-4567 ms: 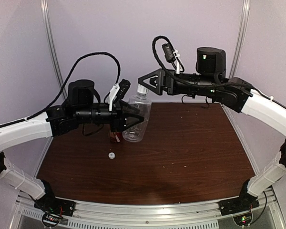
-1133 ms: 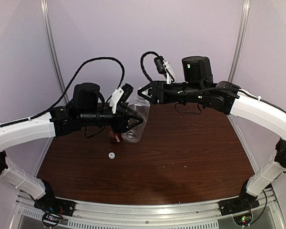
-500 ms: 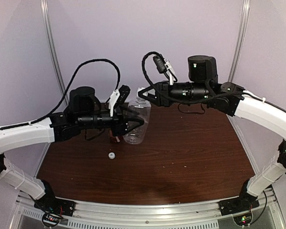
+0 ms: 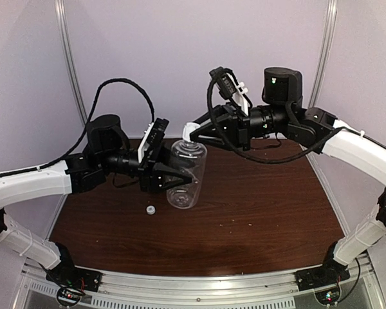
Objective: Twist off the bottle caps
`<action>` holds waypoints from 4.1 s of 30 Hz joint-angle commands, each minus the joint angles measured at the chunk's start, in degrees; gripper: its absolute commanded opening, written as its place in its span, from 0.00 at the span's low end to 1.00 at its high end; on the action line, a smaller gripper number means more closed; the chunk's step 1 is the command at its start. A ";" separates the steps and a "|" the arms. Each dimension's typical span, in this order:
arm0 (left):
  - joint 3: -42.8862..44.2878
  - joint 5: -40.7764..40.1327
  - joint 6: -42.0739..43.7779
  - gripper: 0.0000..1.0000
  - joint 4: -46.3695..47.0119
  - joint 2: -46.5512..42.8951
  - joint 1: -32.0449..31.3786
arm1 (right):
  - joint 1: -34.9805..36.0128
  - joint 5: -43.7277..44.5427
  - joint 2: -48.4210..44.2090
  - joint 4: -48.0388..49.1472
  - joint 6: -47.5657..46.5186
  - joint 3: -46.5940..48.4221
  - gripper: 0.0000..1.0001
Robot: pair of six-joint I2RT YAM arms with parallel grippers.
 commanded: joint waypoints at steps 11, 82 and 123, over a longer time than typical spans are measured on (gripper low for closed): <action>0.03 -1.01 5.77 0.23 2.84 0.87 -0.23 | -0.34 2.28 -0.07 -2.73 5.03 3.89 0.67; -0.57 7.56 0.60 0.24 9.37 1.42 -0.31 | -1.83 -8.32 -0.93 5.08 1.91 -0.54 0.13; 2.97 -24.01 2.57 0.20 1.16 5.24 -0.32 | 4.93 50.70 0.63 -11.65 9.81 6.06 0.78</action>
